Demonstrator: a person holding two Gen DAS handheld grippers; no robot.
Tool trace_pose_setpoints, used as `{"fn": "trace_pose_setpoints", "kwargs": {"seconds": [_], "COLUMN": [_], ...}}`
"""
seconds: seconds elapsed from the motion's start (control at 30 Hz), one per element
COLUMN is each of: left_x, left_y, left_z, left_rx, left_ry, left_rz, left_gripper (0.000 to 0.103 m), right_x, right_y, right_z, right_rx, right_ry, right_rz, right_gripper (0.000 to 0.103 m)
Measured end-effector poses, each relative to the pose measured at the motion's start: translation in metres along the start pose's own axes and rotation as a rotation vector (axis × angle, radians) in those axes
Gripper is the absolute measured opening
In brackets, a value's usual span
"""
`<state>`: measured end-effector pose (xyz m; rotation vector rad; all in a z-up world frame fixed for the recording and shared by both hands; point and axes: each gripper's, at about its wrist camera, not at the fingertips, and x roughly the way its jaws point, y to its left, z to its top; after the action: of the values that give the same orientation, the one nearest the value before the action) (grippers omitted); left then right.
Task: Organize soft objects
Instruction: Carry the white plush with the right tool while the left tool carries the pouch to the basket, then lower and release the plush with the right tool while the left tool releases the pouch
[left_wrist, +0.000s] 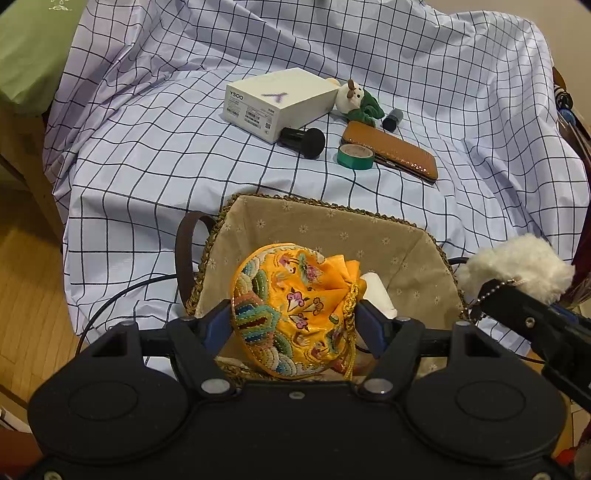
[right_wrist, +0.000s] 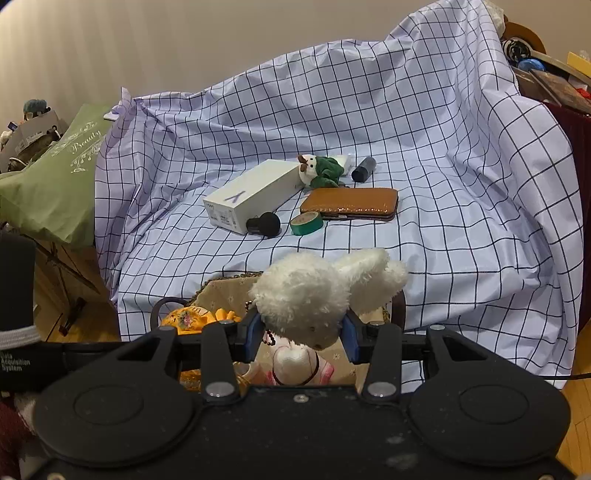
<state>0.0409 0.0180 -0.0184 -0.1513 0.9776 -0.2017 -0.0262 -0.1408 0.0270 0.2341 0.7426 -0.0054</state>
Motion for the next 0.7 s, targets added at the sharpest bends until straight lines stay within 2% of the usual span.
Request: {"fn": "trace_pose_setpoints", "kwargs": {"seconds": [0.3, 0.7], "left_x": [-0.010, -0.014], "left_y": [-0.003, -0.001], "left_z": [0.001, 0.000], "left_rx": [0.015, 0.002], "left_ry": [-0.061, -0.083], "left_rz": [0.017, 0.060], "left_gripper": [0.075, 0.075], "right_x": [0.002, 0.005], "right_y": [-0.002, -0.004], "right_z": [0.000, 0.001], "right_rx": [0.009, 0.007], "right_ry": [0.009, 0.033], "right_rz": [0.003, 0.027], "right_gripper": [0.043, 0.043]}}
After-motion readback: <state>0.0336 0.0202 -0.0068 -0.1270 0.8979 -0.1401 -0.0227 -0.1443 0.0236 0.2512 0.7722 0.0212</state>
